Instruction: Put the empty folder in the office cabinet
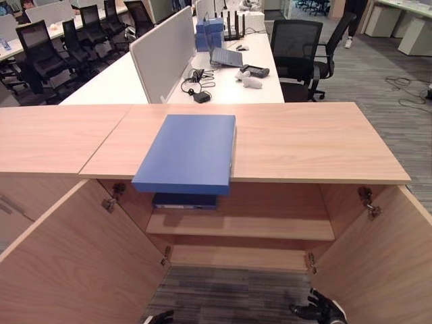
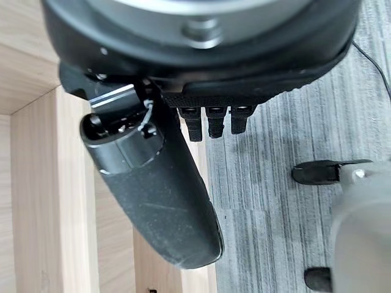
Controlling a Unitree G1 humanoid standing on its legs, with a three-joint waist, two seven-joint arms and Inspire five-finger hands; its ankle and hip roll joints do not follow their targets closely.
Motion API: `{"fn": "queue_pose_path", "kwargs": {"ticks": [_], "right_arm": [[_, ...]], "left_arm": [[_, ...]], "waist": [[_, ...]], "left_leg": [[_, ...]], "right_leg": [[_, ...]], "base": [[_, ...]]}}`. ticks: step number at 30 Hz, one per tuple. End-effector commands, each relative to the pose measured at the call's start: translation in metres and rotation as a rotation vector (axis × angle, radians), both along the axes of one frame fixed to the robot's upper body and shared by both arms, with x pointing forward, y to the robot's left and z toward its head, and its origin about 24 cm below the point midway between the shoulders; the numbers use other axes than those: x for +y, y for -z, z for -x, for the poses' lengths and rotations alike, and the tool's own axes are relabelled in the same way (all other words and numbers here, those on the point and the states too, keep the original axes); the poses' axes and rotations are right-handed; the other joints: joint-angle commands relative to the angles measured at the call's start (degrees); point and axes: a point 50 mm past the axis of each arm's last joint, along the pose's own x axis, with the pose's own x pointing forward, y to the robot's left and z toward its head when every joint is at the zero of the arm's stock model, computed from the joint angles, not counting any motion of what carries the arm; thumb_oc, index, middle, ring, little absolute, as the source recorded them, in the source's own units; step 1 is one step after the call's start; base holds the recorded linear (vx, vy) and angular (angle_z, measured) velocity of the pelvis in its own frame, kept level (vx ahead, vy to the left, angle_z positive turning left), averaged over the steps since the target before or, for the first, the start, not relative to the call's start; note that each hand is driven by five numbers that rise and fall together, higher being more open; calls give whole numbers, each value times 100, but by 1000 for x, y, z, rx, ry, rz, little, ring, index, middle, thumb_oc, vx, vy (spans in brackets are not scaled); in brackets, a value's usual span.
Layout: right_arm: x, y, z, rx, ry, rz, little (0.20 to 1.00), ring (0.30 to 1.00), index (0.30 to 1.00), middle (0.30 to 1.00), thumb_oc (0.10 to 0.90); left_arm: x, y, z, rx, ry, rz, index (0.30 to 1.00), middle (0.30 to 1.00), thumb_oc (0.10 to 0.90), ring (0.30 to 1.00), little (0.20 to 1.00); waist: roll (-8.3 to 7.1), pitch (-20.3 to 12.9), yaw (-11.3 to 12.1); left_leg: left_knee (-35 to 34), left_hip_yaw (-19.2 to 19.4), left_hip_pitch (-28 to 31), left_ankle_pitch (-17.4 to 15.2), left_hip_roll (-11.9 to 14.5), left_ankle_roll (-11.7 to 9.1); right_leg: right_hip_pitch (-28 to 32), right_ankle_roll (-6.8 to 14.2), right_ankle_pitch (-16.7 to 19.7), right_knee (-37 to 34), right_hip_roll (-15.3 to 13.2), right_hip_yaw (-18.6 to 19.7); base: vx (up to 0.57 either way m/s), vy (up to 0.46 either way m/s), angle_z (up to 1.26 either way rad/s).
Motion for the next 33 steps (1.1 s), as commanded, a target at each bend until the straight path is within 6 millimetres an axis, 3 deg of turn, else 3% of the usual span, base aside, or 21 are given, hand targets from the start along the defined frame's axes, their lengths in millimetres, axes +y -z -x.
{"fn": "queue_pose_path", "kwargs": {"ticks": [1,5,6,12,14,15,17,20,21,22,26,30,31,32,33], "right_arm": [[-1,-13,-30,-149,40,-14,900,900,900,900,800],[2,-11,-27,-141,48,-24,900,900,900,900,800],[3,-12,-27,-155,49,-26,900,900,900,900,800],[3,-14,-28,-172,57,-20,900,900,900,900,800],[3,-16,-29,-187,69,-16,900,900,900,900,800],[2,-16,-28,-190,82,-13,900,900,900,900,800],[2,-17,-27,-194,92,-15,900,900,900,900,800],[1,-17,-23,-196,114,-10,900,900,900,900,800],[-1,-16,-21,-188,124,1,900,900,900,900,800],[-1,-16,-20,-187,123,1,900,900,900,900,800],[1,-15,-21,-187,137,13,900,900,900,900,800],[4,-16,-27,-201,121,21,900,900,900,900,800],[6,-19,-33,-222,111,31,900,900,900,900,800],[6,-19,-33,-222,111,31,900,900,900,900,800],[7,-20,-35,-231,104,37,900,900,900,900,800]], "left_arm": [[10,-12,-39,-133,-1,-33,900,900,800,900,900],[12,-20,-51,-207,-7,-46,900,900,800,900,900],[14,-31,-66,-311,-31,-48,900,900,800,900,900],[16,-45,-75,-438,-94,-44,900,900,800,900,900],[15,-51,-72,-504,-210,3,900,900,800,900,900],[10,-60,-69,-590,-356,89,900,900,800,900,900],[8,-66,-67,-642,-411,125,900,900,800,900,900],[10,-99,-75,-831,-481,154,900,900,800,900,900],[15,-118,-85,-932,-458,106,900,900,800,900,900],[15,-118,-84,-931,-458,105,900,900,800,900,900],[27,-157,-102,-1108,-362,-64,900,900,800,900,900],[30,-175,-109,-1196,-361,-153,900,900,800,900,900],[34,-195,-113,-1276,-353,-275,900,900,800,900,900],[34,-195,-113,-1275,-353,-277,900,900,800,900,900],[35,-212,-116,-1337,-313,-379,900,900,800,900,900]], "waist": [[-299,-49,1],[-294,-77,39],[-295,-68,83],[-319,-51,173],[-335,-35,222],[-352,-13,284],[-361,-2,324],[-407,9,430],[-419,40,494],[-421,35,489],[-434,77,591],[-437,103,659],[-424,107,720],[-424,108,714],[-414,114,741]], "left_leg": [[-17,-107,48,-208,-207,-119],[-17,-166,111,-213,-187,-128],[-17,-236,135,-209,-182,-132],[-17,-365,124,-190,-180,-127],[-17,-426,97,-169,-181,-125],[-17,-498,64,-149,-180,-116],[-17,-545,51,-140,-183,-110],[-17,-680,6,-121,-180,-111],[-17,-754,-46,-38,-182,-128],[-17,-757,-10,-107,-179,-130],[-17,-878,-71,-17,-169,-184],[-17,-949,-47,-64,-161,-219],[-17,-1011,-85,25,-154,-237],[-17,-1015,-84,25,-155,-238],[-17,-1058,-70,27,-151,-253]], "right_leg": [[208,506,-36,44,-445,-94],[274,481,-67,44,-423,-96],[314,471,-82,44,-422,-122],[344,465,-106,44,-427,-180],[342,469,-109,44,-437,-202],[347,459,-114,44,-440,-226],[358,454,-122,44,-437,-248],[379,435,-152,44,-423,-323],[355,422,-105,44,-414,-364],[393,421,-166,44,-412,-373],[394,406,-138,44,-397,-489],[471,389,-222,44,-377,-594],[464,380,-179,44,-360,-647],[468,380,-180,44,-360,-652],[488,378,-188,44,-350,-703]], "base": [[0,0,0],[12,-16,5],[-1,-18,14],[-10,-16,12],[-20,-36,15],[-51,-54,16],[-4,-43,20],[3,-56,29],[3,-52,30],[-33,-51,35],[-6,-45,18],[6,-49,17],[9,-46,16],[-12,-63,15],[26,-38,18]]}}
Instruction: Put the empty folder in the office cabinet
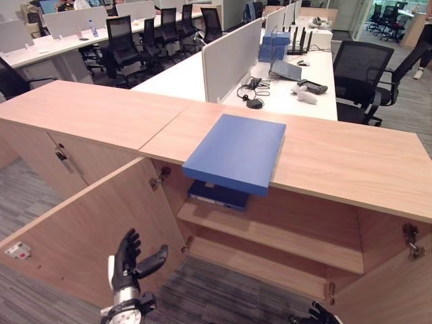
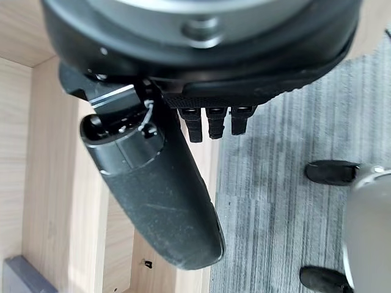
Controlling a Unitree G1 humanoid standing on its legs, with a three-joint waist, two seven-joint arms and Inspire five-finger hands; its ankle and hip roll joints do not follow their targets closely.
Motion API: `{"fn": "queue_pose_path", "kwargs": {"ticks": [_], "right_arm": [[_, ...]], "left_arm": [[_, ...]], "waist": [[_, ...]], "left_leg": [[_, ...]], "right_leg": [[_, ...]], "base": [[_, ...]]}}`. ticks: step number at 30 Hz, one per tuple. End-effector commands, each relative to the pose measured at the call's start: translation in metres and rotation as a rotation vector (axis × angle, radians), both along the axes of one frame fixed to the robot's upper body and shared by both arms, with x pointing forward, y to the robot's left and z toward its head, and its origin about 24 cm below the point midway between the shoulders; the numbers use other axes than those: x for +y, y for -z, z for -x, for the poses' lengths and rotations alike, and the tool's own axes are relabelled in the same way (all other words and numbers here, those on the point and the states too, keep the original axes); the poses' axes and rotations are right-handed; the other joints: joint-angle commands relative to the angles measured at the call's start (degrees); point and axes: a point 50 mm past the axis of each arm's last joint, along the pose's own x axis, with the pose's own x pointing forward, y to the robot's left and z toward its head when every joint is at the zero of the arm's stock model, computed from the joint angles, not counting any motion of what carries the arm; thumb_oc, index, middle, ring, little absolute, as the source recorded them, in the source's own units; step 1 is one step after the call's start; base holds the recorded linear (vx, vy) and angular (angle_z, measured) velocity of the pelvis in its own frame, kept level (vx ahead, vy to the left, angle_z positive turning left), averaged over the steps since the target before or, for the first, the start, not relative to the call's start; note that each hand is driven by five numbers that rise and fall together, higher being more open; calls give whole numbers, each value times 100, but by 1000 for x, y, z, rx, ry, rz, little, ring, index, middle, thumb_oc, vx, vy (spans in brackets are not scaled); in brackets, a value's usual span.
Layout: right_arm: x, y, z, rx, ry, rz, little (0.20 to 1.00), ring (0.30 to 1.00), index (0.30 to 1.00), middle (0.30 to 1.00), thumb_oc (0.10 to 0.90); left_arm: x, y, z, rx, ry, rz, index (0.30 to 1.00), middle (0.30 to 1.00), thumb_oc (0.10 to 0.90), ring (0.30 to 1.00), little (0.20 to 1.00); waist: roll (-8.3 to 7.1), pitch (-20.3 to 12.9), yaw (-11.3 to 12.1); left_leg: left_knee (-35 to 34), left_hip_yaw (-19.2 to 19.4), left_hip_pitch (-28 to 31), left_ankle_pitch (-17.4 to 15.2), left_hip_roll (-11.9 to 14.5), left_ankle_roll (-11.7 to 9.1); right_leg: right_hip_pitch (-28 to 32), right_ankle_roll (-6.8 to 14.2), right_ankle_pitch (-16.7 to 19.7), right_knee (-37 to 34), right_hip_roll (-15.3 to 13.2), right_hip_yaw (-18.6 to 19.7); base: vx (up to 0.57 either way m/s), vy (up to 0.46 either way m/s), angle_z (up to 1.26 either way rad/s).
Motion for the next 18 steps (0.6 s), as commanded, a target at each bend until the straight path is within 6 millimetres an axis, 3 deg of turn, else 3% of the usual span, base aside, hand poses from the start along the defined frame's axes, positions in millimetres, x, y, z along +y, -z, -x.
{"fn": "queue_pose_path", "kwargs": {"ticks": [1,7,9,14,17,18], "right_arm": [[-2,-22,-54,-223,-10,35,900,900,900,900,800],[-1,-23,-60,-239,-46,25,900,900,900,900,800],[0,-23,-61,-242,-50,21,900,900,900,900,800],[-2,-26,-64,-263,-75,3,900,900,900,900,800],[-1,-27,-65,-270,-91,1,900,900,900,900,800],[-2,-28,-66,-278,-102,1,900,900,900,900,800]], "left_arm": [[17,-78,-35,-346,-30,-326,900,900,800,900,900],[23,-136,-49,-475,19,-771,900,900,800,900,900],[23,-142,-51,-491,26,-818,900,900,800,900,900],[14,-192,-58,-651,90,-1112,900,900,800,900,900],[11,-201,-59,-679,116,-1173,900,900,800,900,900],[8,-213,-58,-717,155,-1231,900,900,800,900,900]], "waist": [[-267,219,93],[-200,213,92],[-196,222,89],[-86,203,5],[-57,186,-29],[-16,173,-76]], "left_leg": [[-15,-31,216,-161,-32,-244],[-15,-69,261,-216,15,-310],[-15,-69,229,-143,16,-315],[-15,-17,236,-139,58,-349],[-15,5,249,-150,69,-355],[-15,37,260,-150,89,-360]], "right_leg": [[192,350,-32,8,-325,236],[243,351,-112,8,-279,176],[212,354,-49,8,-276,174],[206,370,-53,8,-243,165],[199,375,-52,8,-233,181],[185,381,-51,8,-224,199]], "base": [[75,-66,22],[18,-32,13],[-34,-10,5],[0,0,0],[0,0,0],[0,0,0]]}}
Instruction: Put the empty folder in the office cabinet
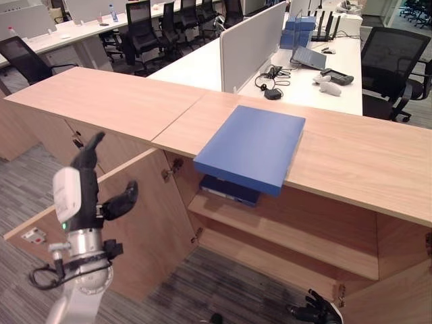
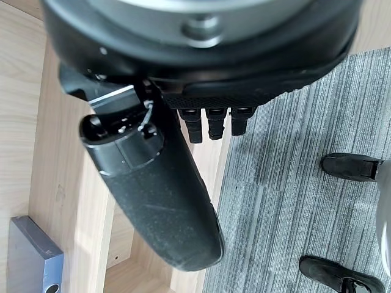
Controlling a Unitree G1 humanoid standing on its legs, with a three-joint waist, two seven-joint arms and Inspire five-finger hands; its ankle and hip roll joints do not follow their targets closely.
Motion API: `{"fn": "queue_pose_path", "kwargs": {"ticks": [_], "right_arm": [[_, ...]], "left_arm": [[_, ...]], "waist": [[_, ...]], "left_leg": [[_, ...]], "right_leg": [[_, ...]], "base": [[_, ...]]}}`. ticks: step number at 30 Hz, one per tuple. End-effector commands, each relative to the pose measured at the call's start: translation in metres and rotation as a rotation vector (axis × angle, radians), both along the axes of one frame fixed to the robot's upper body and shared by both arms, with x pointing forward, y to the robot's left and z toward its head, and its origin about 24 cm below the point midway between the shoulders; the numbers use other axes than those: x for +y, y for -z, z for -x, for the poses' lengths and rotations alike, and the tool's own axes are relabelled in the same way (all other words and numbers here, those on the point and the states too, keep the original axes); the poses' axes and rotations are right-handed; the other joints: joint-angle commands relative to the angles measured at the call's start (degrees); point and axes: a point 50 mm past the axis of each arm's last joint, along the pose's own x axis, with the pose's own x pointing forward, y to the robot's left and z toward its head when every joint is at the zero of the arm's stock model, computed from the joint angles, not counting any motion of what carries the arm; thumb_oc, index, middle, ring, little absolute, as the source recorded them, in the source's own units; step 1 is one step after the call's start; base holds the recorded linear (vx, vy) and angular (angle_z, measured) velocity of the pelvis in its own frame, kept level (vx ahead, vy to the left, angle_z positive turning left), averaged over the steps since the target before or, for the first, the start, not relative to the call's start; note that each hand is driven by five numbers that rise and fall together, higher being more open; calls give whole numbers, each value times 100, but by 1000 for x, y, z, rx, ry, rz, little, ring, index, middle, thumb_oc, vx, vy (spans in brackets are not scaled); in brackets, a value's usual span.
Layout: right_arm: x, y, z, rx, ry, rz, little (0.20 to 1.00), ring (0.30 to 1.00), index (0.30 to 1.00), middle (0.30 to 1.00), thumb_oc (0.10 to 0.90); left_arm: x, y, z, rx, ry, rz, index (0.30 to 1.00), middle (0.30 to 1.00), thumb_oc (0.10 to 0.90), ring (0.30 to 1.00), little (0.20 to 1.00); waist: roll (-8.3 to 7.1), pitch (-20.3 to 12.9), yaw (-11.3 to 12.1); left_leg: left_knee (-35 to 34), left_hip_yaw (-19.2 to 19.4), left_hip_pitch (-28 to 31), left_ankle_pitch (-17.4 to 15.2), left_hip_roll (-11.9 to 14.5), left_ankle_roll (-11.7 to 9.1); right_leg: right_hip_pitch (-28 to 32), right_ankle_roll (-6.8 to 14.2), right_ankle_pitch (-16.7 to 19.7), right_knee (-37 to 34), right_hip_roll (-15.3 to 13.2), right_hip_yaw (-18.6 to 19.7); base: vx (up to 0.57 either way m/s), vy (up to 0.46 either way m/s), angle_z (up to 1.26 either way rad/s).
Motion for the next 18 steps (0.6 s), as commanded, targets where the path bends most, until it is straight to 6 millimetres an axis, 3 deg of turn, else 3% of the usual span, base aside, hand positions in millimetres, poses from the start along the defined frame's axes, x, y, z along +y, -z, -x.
{"fn": "queue_pose_path", "kwargs": {"ticks": [1,9,18], "right_arm": [[-3,-24,-48,-222,-53,-3,900,900,900,900,800],[-6,-24,-44,-226,-62,-14,900,900,900,900,800],[-9,-21,-37,-209,-40,-31,900,900,900,900,800]], "left_arm": [[-16,-65,-5,-291,123,-185,900,900,800,900,900],[-24,-94,-3,-258,223,-477,900,900,800,900,900],[-34,-102,-4,-203,327,-550,900,900,800,900,900]], "waist": [[-162,-73,-161],[-65,-135,-275],[1,-172,-398]], "left_leg": [[-16,246,254,-188,154,-314],[-16,405,290,-221,199,-332],[-16,490,340,-251,185,-334]], "right_leg": [[76,355,21,4,-185,401],[30,384,35,4,-146,502],[36,397,24,4,-155,543]], "base": [[5,7,-4],[8,6,-14],[8,8,-4]]}}
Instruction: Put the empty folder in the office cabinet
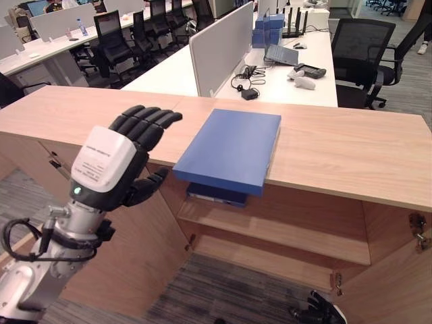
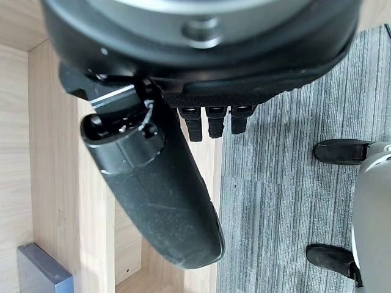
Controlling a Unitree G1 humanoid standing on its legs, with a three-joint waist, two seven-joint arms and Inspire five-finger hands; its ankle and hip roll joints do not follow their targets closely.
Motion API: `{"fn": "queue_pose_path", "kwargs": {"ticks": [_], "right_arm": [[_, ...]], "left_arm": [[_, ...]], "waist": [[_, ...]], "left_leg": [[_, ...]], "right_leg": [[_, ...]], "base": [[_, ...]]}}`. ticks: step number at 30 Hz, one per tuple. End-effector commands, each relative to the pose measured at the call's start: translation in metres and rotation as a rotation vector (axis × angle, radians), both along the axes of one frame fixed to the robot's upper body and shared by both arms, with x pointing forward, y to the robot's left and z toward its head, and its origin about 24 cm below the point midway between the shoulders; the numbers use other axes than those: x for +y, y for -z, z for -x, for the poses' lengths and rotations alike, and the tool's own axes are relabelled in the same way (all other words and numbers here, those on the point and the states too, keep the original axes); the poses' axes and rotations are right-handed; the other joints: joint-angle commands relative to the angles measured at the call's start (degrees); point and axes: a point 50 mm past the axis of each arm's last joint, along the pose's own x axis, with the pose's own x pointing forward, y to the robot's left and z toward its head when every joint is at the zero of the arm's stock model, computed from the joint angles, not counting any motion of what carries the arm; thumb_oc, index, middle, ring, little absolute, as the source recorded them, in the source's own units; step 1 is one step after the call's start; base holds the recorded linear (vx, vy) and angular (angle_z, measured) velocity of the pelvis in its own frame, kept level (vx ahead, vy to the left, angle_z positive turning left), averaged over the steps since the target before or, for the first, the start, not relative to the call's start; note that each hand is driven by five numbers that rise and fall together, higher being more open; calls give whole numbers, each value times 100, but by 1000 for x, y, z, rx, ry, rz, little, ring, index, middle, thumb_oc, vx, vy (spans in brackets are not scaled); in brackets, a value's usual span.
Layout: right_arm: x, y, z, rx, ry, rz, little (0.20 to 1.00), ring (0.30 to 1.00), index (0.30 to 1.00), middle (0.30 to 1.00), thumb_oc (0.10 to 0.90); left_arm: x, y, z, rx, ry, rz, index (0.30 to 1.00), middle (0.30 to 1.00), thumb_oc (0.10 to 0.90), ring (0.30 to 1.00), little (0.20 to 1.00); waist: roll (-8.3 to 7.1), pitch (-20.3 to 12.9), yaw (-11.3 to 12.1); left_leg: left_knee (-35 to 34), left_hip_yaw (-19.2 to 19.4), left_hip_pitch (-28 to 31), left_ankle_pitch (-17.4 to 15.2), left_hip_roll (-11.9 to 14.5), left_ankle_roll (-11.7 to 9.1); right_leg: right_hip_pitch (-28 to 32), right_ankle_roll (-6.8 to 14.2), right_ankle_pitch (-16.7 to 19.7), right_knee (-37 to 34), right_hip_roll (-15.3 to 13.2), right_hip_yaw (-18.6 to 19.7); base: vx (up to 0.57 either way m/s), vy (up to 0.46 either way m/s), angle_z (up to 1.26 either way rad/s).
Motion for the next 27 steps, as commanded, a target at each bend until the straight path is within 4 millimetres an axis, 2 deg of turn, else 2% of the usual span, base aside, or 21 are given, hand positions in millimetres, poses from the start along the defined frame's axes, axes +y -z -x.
{"fn": "queue_pose_path", "kwargs": {"ticks": [1,12,13,19,27], "right_arm": [[-2,-20,-43,-195,-31,0,900,900,900,900,800],[4,-15,-40,-172,-12,-32,900,900,900,900,800],[5,-14,-39,-168,-6,-37,900,900,900,900,800],[4,-14,-38,-164,31,-49,900,900,900,900,800],[5,-11,-33,-159,92,-91,900,900,900,900,800]], "left_arm": [[-6,-49,-2,-201,68,26,900,900,800,900,900],[-13,-41,-10,-115,120,133,900,900,800,900,900],[-16,-33,-14,-71,134,189,900,900,800,900,900],[-17,-16,-20,18,132,255,900,900,800,900,900],[-17,-1,-28,96,107,232,900,900,800,900,900]], "waist": [[-163,-151,-30],[-159,-109,-79],[-157,-89,-126],[-156,-95,-192],[-163,-95,-238]], "left_leg": [[-16,192,181,-185,177,-339],[-16,236,201,-211,162,-328],[-16,224,203,-220,142,-316],[-16,252,253,-256,116,-296],[-16,321,287,-282,114,-282]], "right_leg": [[45,436,-27,4,-122,280],[49,439,-24,4,-144,309],[53,444,-20,4,-173,311],[80,434,-29,4,-205,353],[69,442,-12,4,-224,400]], "base": [[0,0,0],[-1,9,-2],[0,0,0],[0,0,0],[2,3,-1]]}}
